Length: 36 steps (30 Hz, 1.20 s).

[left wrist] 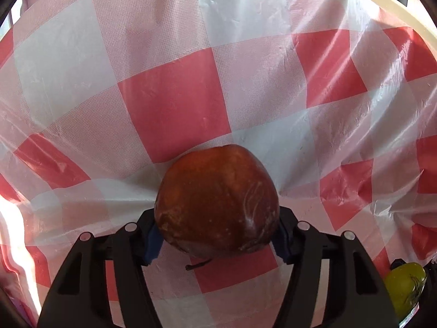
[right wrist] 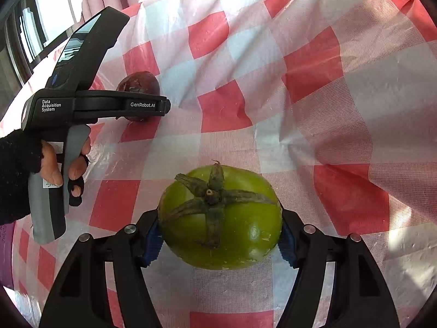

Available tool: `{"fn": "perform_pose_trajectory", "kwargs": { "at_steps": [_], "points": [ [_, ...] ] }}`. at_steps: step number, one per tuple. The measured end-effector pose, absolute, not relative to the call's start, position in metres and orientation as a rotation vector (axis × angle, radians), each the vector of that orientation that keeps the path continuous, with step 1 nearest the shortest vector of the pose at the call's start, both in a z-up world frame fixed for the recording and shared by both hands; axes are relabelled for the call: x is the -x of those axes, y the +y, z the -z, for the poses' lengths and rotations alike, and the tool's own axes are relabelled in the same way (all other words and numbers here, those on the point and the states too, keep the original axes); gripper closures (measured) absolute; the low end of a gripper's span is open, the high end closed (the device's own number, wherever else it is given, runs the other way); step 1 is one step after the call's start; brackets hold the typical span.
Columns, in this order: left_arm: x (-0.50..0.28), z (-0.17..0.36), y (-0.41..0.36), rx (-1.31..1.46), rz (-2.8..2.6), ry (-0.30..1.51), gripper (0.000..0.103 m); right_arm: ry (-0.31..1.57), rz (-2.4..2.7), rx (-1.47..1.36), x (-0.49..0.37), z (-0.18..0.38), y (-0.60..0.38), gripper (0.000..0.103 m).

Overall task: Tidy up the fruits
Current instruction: 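Carry the red apple and green apple over the box and lower them inside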

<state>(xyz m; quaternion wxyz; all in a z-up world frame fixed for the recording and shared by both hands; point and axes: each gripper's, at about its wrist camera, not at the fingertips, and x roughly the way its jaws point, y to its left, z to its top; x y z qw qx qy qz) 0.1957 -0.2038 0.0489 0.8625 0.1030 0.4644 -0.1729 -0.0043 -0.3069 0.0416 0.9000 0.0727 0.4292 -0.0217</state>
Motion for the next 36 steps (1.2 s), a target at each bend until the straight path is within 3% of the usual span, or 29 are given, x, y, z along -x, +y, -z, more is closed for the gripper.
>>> {"fn": "perform_pose_trajectory", "kwargs": {
  "at_steps": [9, 17, 24, 30, 36],
  "points": [
    [-0.151, -0.059, -0.177, -0.157, 0.375, 1.004, 0.041, 0.889, 0.047, -0.149, 0.003, -0.042, -0.305, 0.036],
    [-0.031, -0.085, -0.105, -0.073, 0.376, 1.058, 0.041, 0.890, 0.049, -0.144, 0.002, -0.041, -0.304, 0.036],
    [0.074, -0.078, -0.068, -0.071, 0.523, 1.174, 0.041, 0.942, 0.083, -0.160, 0.007, -0.047, -0.300, 0.037],
    [0.095, -0.079, -0.052, -0.044, 0.603, 1.172, 0.041, 0.981, 0.086, -0.232, 0.056, -0.052, -0.260, 0.037],
    [0.089, -0.116, -0.005, -0.013, 0.643, 1.072, 0.041, 1.038, 0.097, -0.353, 0.117, -0.057, -0.202, 0.037]
  ]
}}
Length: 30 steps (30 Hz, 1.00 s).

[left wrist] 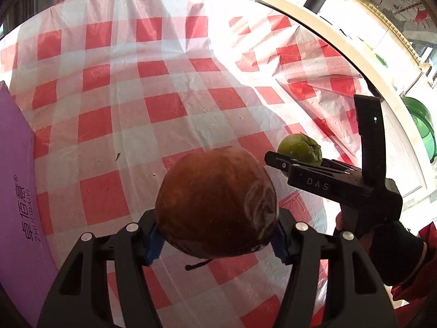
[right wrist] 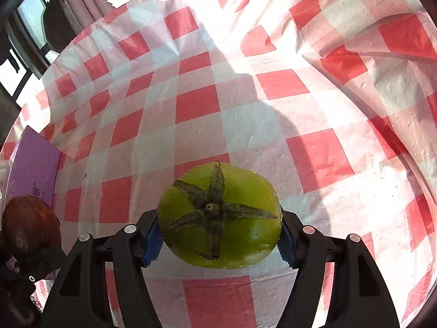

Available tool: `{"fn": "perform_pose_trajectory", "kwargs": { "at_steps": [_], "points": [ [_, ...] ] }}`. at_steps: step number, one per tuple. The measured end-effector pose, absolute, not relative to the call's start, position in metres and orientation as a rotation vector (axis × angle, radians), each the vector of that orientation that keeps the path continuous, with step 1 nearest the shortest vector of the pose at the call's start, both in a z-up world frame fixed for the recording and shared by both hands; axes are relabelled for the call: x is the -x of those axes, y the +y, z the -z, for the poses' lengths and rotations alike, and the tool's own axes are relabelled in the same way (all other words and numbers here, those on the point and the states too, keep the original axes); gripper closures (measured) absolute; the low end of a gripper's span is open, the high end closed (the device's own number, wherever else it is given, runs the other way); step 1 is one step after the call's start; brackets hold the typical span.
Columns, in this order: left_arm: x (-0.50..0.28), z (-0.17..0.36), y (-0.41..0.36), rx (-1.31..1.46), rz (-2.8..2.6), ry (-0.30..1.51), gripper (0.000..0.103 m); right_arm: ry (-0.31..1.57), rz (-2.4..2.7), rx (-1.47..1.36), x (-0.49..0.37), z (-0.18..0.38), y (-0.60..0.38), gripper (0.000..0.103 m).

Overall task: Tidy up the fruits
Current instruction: 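Carry the red apple and green apple over the box and lower them inside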

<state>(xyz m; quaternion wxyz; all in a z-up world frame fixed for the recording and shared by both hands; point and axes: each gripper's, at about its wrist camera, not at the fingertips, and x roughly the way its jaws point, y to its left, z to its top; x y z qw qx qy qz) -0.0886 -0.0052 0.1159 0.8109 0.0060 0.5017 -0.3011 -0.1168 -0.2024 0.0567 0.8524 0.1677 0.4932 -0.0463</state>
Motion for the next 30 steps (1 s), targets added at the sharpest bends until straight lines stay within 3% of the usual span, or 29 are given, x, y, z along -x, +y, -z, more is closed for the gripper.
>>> {"fn": "perform_pose_trajectory", "kwargs": {
  "at_steps": [8, 17, 25, 30],
  "points": [
    [0.102, -0.169, 0.088, 0.081, 0.639, 0.946, 0.041, 1.068, 0.082, -0.441, 0.150, -0.072, -0.125, 0.037],
    [0.089, -0.220, 0.215, 0.217, 0.472, 0.785, 0.041, 0.898, -0.118, -0.349, 0.130, -0.161, -0.019, 0.037],
    [0.062, -0.196, 0.317, 0.200, 0.263, 0.886, 0.040, 0.870, -0.330, -0.214, 0.125, -0.189, 0.082, 0.037],
    [0.048, -0.174, 0.335, 0.103, 0.218, 0.955, 0.040, 0.911, -0.455, -0.074, 0.123, -0.185, 0.141, 0.037]
  ]
}}
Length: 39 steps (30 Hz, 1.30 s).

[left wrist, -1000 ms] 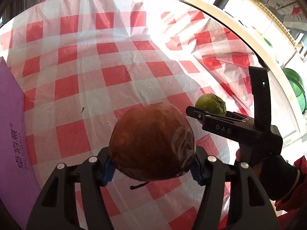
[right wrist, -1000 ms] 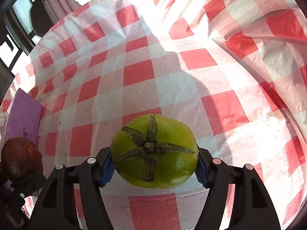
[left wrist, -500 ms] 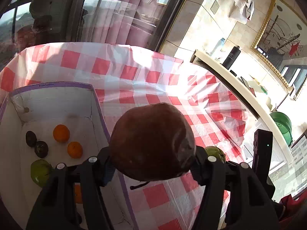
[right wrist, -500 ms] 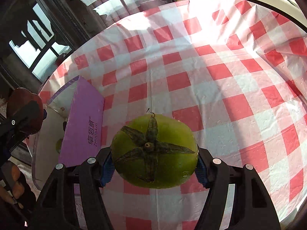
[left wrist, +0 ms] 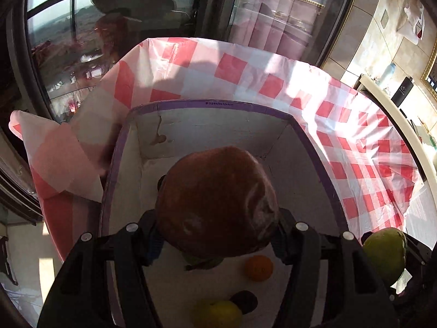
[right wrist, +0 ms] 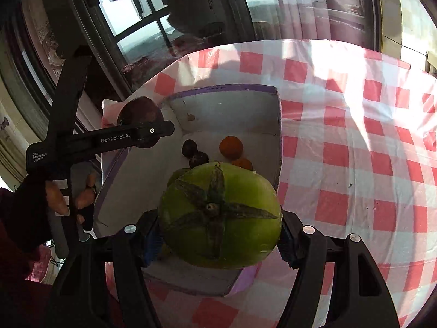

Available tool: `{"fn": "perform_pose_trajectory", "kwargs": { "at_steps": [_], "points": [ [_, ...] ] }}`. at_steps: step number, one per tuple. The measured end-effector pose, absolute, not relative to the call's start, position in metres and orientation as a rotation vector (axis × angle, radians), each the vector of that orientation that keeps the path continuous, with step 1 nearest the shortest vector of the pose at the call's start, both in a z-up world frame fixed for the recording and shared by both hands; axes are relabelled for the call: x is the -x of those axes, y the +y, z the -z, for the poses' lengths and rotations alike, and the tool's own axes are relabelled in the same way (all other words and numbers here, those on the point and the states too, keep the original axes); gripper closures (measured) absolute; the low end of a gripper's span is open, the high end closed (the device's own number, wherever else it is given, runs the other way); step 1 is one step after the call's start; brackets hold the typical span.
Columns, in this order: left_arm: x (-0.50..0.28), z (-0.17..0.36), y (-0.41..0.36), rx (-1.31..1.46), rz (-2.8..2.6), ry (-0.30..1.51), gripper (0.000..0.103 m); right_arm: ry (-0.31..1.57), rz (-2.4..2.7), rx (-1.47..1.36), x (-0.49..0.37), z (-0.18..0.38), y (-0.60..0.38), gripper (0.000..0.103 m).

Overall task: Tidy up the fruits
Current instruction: 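Carry the red apple and green apple over the box and lower them inside, then open both grippers to release the apples in the box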

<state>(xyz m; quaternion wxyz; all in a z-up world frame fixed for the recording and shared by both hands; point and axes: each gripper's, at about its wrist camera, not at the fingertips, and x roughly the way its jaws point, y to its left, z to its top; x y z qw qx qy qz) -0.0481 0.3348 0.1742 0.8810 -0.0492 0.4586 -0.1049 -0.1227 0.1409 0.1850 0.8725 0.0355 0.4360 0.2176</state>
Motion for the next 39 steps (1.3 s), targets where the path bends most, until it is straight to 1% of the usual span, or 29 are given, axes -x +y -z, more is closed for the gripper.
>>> {"fn": "perform_pose_trajectory", "kwargs": {
  "at_steps": [5, 12, 15, 19, 23, 25, 28, 33, 39],
  "points": [
    [0.029, -0.153, 0.319, -0.047, 0.237, 0.985, 0.040, 0.994, -0.498, 0.097, 0.108, -0.165, 0.185, 0.037],
    [-0.010, -0.124, 0.304, -0.139, 0.244, 1.049, 0.040, 1.173, -0.440, 0.176, 0.067, -0.132, 0.205, 0.036],
    [-0.025, -0.111, 0.301, -0.156, 0.238, 1.085, 0.040, 1.193, -0.396, 0.276, 0.061, -0.124, 0.216, 0.036],
    [-0.037, -0.098, 0.304, -0.124, 0.219, 1.128, 0.040, 1.204, -0.370, 0.294, 0.049, -0.125, 0.223, 0.037],
    [-0.043, -0.087, 0.310, -0.113, 0.208, 1.151, 0.040, 1.173, -0.376, 0.459, 0.050, -0.121, 0.246, 0.037],
    [-0.045, -0.082, 0.313, -0.117, 0.204, 1.159, 0.040, 1.189, -0.396, 0.500, 0.048, -0.115, 0.255, 0.037],
    [-0.047, -0.077, 0.317, -0.129, 0.208, 1.163, 0.040, 1.240, -0.405, 0.522, 0.042, -0.104, 0.261, 0.037],
    [-0.054, -0.069, 0.316, -0.151, 0.206, 1.172, 0.040, 1.356, -0.434, 0.474, 0.028, -0.088, 0.257, 0.036],
    [-0.057, -0.059, 0.316, -0.170, 0.210, 1.205, 0.040, 1.414, -0.429, 0.462, 0.025, -0.080, 0.254, 0.036]
  ]
}}
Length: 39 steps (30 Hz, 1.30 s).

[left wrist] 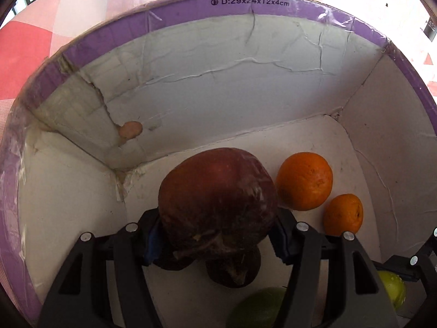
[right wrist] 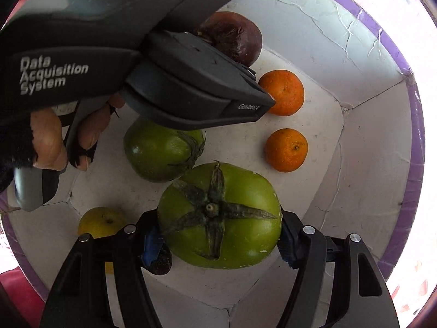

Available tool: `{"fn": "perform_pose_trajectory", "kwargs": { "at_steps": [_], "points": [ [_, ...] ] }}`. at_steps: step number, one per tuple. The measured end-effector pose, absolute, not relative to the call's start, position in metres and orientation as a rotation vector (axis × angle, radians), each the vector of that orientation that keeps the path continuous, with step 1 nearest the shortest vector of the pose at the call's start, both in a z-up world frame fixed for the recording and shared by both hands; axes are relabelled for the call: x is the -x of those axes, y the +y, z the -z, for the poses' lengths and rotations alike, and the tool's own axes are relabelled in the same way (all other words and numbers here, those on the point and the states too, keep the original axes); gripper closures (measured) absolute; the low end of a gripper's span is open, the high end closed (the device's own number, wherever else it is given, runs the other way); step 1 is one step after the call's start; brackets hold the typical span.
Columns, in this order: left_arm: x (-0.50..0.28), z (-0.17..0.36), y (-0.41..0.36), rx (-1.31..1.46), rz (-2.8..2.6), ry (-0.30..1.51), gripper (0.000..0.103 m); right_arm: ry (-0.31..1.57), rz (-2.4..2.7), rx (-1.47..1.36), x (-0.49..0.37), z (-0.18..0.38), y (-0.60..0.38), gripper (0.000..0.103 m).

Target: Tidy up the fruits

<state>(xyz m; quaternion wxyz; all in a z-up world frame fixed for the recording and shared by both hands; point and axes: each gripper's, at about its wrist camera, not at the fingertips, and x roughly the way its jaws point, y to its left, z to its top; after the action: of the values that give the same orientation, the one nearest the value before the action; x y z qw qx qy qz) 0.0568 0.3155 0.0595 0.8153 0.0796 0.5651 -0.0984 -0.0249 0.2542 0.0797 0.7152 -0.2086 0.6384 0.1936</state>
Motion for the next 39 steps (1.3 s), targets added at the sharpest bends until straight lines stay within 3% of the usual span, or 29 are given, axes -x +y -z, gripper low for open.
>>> {"fn": "perform_pose_trajectory", "kwargs": {
  "at_steps": [7, 10, 19, 23, 30, 39],
  "points": [
    [-0.055, -0.063, 0.318, -0.161, 0.216, 1.196, 0.039, 1.411, -0.421, 0.470, 0.023, -0.078, 0.252, 0.036],
    [-0.054, -0.059, 0.319, -0.144, 0.221, 1.204, 0.039, 1.393, -0.397, 0.471, 0.018, -0.082, 0.259, 0.026],
    [-0.050, -0.071, 0.330, -0.088, 0.284, 1.194, 0.022, 1.261, -0.366, 0.308, 0.032, -0.115, 0.237, 0.016],
    [-0.038, -0.102, 0.327, -0.069, 0.337, 1.101, 0.001, 1.255, -0.354, 0.203, 0.043, -0.125, 0.222, 0.016],
    [-0.019, -0.188, 0.334, -0.125, 0.247, 0.846, 0.002, 1.209, -0.381, 0.148, 0.076, -0.136, 0.204, 0.015],
    [0.017, -0.270, 0.329, -0.187, 0.133, 0.734, 0.002, 1.060, -0.386, 0.099, 0.090, -0.186, 0.197, 0.015]
  ]
}}
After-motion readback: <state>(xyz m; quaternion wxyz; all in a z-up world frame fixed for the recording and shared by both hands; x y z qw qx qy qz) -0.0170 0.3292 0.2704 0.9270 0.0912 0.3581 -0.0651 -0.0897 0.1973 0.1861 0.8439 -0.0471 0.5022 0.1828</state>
